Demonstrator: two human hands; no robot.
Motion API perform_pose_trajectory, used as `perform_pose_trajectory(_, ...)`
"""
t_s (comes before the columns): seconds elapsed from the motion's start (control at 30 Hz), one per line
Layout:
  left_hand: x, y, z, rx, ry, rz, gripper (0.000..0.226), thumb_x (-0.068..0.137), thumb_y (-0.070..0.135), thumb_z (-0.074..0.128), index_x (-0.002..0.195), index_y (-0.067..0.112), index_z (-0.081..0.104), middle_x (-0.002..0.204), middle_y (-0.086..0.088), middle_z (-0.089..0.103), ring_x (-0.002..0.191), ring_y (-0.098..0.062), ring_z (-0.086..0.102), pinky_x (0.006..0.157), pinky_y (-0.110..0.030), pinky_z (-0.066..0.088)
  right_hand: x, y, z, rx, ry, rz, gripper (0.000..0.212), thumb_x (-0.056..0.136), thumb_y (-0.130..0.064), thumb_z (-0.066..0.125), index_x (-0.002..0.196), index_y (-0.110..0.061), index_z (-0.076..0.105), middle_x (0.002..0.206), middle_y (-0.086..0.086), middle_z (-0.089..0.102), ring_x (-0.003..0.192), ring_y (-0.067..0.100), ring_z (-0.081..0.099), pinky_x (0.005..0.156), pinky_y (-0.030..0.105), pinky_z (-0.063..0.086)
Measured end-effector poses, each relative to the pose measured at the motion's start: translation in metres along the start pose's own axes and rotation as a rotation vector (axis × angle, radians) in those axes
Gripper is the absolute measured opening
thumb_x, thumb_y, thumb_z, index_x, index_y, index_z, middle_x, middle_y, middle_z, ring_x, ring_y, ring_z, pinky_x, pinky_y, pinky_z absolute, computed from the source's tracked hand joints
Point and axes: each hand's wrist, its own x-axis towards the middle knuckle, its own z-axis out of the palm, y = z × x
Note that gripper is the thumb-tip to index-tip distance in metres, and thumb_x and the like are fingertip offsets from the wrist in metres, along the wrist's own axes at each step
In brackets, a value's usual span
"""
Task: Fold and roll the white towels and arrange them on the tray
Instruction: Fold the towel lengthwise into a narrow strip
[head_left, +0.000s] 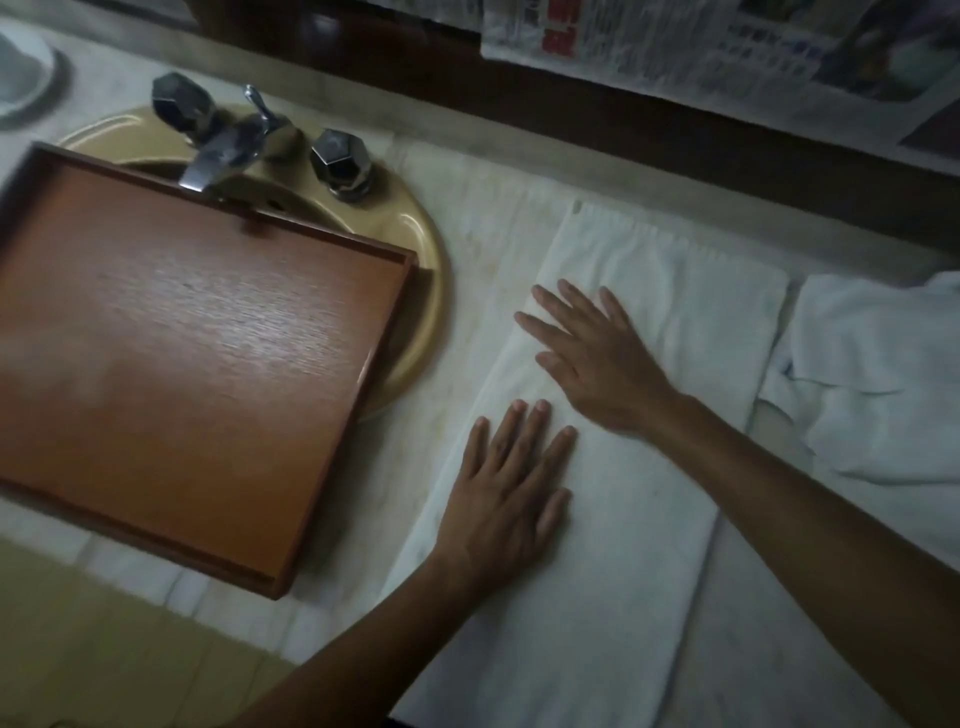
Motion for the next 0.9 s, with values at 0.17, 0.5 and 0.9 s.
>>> perform_pose_trajectory(0.17,-0.027,0.014,0.011,0.008,-0.015,0.003,0.063,0.109,0.049,0.032,0.165,0.026,0.013,0.173,-0.003,0.002,0.16,-0.025,-0.003,0.127,-0.054,0.007,0.042,0.055,-0.01,-0.089,-0.015,0.058,0.052,0.11,-0.043,0.022,0.161,-0.034,0.026,0.171,-0.002,0.017,0.158,0.024,0.01,0.127,0.053,0.009)
perform_pose_trajectory(0.5,-0.03,0.02,0.011,0.02,-0.018,0.012,0.071,0.107,0.055,0.037,0.165,0.026,0.01,0.173,-0.004,-0.001,0.159,-0.025,-0.005,0.126,-0.057,0.007,-0.032,-0.019,0.009,0.031,0.055,-0.099,0.049,0.104,-0.041,0.041,0.152,-0.03,0.049,0.165,0.003,0.035,0.153,0.026,0.03,0.122,0.054,0.021)
perform_pose_trajectory(0.9,-0.057,0.021,0.015,0.027,0.025,0.005,0.071,0.104,0.057,0.042,0.164,0.024,0.022,0.173,-0.004,0.01,0.16,-0.025,0.004,0.125,-0.057,0.016,0.043,0.053,-0.014,-0.117,0.14,0.175,0.049,0.108,-0.034,0.041,0.156,-0.022,0.04,0.163,0.013,0.036,0.152,0.042,0.027,0.122,0.056,0.026)
